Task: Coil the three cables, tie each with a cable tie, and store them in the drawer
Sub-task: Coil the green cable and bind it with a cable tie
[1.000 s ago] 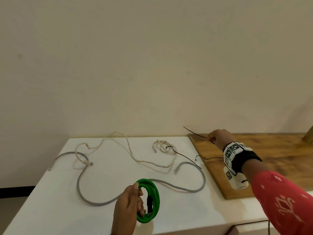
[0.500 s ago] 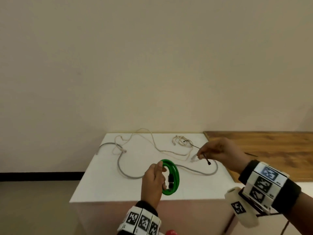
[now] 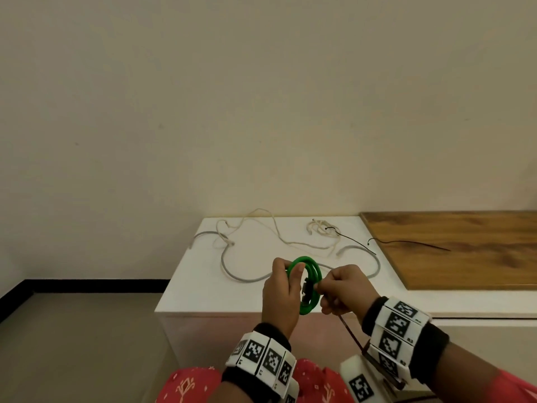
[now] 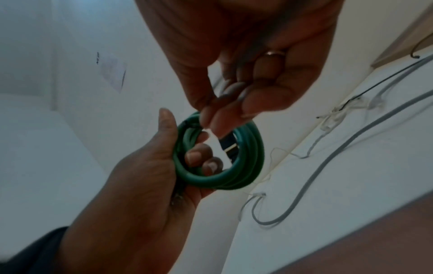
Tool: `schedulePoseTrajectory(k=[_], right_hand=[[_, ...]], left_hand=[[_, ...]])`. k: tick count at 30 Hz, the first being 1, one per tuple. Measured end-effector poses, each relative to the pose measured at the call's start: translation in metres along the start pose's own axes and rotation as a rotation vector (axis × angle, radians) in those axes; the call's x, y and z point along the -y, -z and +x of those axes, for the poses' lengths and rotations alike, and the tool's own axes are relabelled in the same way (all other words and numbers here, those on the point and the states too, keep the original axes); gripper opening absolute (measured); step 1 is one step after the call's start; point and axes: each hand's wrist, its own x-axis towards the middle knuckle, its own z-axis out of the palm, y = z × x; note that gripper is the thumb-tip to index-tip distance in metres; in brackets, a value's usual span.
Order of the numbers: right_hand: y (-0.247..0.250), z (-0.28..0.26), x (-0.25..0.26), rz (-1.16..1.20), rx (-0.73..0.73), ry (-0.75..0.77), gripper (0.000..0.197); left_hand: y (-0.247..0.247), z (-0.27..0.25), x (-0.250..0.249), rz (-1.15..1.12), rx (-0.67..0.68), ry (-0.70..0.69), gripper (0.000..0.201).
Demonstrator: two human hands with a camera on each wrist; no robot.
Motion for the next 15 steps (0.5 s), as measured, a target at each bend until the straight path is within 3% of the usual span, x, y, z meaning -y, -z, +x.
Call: schedulePoseTrajectory(k=[9,12,15], right_hand=[[-0.008,-0.002,-0.001,0.233,-0.036,-0.184,0.032],[-0.009,-0.004,0.000,0.327,-0.045,-0.179,0.035],[-0.010,-0.003,-0.001,0.440,-0.037,-0.161,0.035]], left_hand=[[-0.014,-0.010,-0.002,0.141,0.024,-0.099,0.011],[-0.018,-0.013,0.000,0.148,0.021,-0.117,0.024],[-0.019,-0.012,0.001,0.137,-0.007,-0.091,0.053]])
